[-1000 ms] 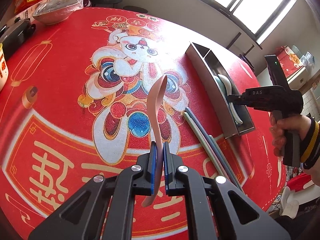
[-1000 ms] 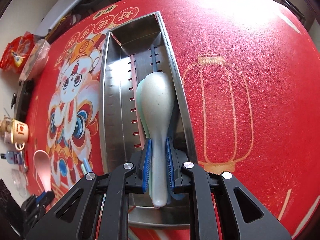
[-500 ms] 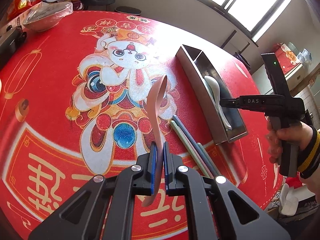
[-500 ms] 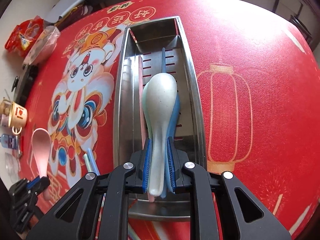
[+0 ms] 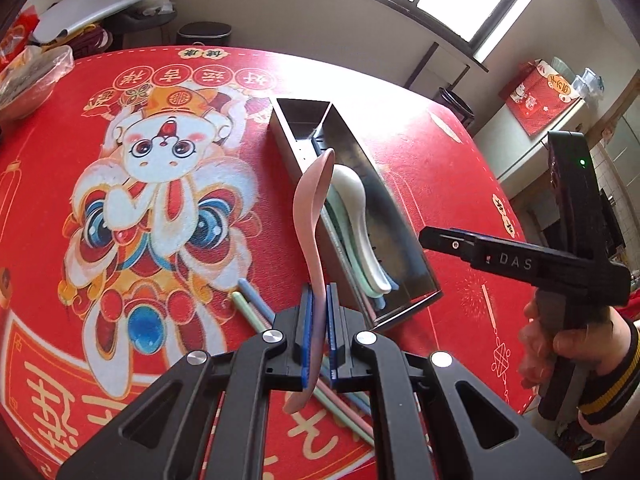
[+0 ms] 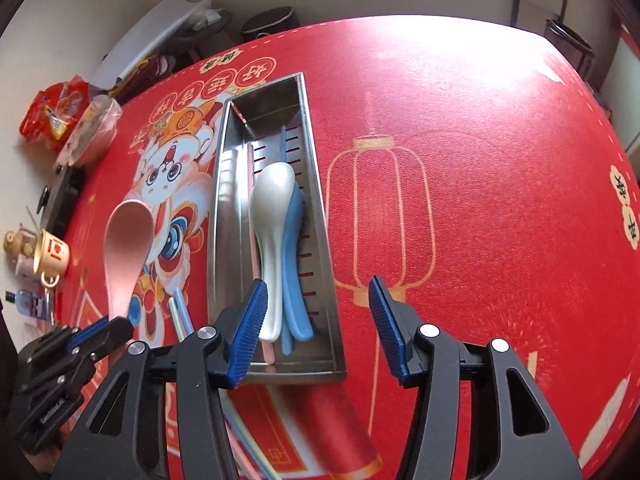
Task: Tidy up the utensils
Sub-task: 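Lower the white spoon into the steel tray and open the right gripper, then lower the pink spoon into the steel tray and open the left gripper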
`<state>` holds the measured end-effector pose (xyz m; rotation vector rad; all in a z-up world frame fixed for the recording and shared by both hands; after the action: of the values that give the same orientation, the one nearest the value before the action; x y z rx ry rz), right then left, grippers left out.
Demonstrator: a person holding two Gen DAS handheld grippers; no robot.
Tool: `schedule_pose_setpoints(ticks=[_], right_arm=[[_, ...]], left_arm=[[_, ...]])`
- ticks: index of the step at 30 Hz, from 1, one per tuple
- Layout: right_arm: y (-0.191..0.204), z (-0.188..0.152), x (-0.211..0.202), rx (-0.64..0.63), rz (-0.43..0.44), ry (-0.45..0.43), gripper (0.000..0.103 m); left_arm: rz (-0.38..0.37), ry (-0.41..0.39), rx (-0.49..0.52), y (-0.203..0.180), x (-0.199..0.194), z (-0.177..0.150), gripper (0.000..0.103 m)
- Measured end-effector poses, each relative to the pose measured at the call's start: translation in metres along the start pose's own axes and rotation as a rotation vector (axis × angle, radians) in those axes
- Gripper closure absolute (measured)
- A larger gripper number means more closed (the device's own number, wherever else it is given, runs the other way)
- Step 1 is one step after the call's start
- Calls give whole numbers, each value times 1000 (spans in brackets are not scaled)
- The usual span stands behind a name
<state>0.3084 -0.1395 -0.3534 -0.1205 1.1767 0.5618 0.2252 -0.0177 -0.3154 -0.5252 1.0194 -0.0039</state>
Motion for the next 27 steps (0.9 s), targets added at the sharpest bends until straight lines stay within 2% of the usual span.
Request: schedule_pose_setpoints(ticks=[4, 12, 19, 27], right_arm=[[-15, -7, -8, 27, 25, -12, 41], [-47, -15, -16, 81, 80, -26, 40], [-73, -15, -16, 111, 121, -28, 40], [-96, -16, -18, 145, 179, -43, 40]], left_arm=[[18, 13, -21, -19, 16, 7, 97], [91, 21, -116, -36, 47, 18, 97], [196, 5, -176, -35, 70, 27, 97], [339, -10, -154, -35, 88, 35, 97]])
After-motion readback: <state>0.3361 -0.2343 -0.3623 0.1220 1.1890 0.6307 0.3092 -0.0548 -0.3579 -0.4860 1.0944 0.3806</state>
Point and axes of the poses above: each gripper's, at about its wrist camera, not at the fingertips, and x roughly the way its jaws point, y to its left, z to its top, the point moved 10 cm from there along x, roughly the way its jaws point, and after that the axes turned 10 degrees about -x, right-handed, at the moved point
